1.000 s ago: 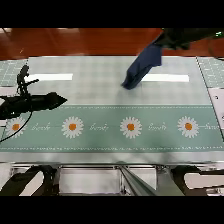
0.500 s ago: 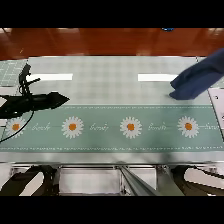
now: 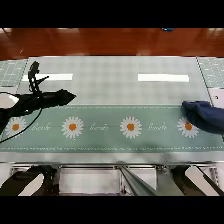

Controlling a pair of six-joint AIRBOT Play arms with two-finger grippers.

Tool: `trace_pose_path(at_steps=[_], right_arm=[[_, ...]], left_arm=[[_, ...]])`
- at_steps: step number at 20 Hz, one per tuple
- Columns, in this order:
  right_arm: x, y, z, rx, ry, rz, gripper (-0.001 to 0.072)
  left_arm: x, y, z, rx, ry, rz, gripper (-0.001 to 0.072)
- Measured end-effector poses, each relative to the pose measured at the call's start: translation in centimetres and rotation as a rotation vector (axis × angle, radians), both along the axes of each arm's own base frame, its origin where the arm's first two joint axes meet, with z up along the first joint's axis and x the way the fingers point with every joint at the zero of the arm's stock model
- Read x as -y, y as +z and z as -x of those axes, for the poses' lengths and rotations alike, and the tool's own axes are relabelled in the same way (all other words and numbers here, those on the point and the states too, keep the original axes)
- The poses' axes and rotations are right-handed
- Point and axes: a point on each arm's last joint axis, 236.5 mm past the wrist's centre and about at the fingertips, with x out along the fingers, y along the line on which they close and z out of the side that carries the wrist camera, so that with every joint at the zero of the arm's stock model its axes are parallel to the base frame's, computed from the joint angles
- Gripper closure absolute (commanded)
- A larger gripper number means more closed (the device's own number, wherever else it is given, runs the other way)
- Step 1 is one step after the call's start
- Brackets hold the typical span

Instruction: Fold the shirts.

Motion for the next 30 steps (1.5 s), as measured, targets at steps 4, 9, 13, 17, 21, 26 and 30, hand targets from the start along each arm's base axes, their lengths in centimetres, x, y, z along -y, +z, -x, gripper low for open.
trace_pose_path(at_steps=[4, 9, 13, 17, 21, 26, 30], right_arm=[[0.3, -4.3, 9.4, -0.256, -0.172, 0.019, 0.0305], [0.3, -5.5, 11.1, -0.289, -0.220, 0.034, 0.0574], [-1.1, -3.1, -3.7, 0.168, 0.029, -0.003, 0.0682], [-13.5, -0.7, -19.2, 0.432, 0.537, -0.112, 0.0684], [-20.6, -7.6, -21.6, 0.159, 0.803, 0.000, 0.0684], [-20.4, -9.9, -21.7, 0.002, 0.893, 0.193, 0.0683], [-19.7, -10.0, -20.6, -0.078, 0.905, 0.236, 0.0683]], left_arm=[[0.9, -2.4, 0.0, -0.061, -0.020, -0.007, 0.0689], [-1.8, -1.5, -4.1, -0.021, 0.027, -0.033, 0.0690], [-5.0, 5.8, -9.4, 0.120, 0.062, -0.042, 0.0691], [-2.6, 9.9, -10.9, 0.157, -0.029, -0.118, 0.0690], [-2.6, 3.8, -9.7, -0.047, -0.036, -0.298, 0.0689], [-3.3, 0.2, -8.2, -0.171, -0.032, -0.385, 0.0689], [-3.5, -0.5, -7.7, -0.202, -0.035, -0.403, 0.0689]])
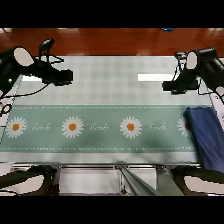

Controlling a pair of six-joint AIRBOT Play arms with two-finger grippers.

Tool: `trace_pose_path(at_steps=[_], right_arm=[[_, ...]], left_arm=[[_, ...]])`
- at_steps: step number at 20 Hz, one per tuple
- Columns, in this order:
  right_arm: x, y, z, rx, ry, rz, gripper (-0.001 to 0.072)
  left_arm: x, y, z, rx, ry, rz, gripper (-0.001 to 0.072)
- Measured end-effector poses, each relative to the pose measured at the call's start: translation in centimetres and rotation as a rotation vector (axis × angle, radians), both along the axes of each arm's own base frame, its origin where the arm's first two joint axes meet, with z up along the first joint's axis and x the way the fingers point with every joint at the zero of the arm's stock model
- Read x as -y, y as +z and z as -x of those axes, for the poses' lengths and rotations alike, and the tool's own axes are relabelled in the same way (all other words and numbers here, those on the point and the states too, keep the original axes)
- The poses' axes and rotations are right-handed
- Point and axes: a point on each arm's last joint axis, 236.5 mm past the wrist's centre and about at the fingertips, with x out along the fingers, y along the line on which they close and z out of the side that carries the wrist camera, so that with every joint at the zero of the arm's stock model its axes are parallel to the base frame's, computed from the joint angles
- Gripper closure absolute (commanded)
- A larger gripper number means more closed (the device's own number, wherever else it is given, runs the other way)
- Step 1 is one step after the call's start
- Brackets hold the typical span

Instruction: Fold the shirts.

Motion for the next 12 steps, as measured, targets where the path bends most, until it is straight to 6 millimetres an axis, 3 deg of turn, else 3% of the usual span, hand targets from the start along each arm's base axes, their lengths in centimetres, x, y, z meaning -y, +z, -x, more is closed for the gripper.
trace_pose_path(at_steps=[12], right_arm=[[0.55, 0.05, 0.73, -0.031, -0.003, 0.037, 0.0683]], left_arm=[[-0.27, -0.76, 0.05, -0.019, 0.004, -0.016, 0.0689]])
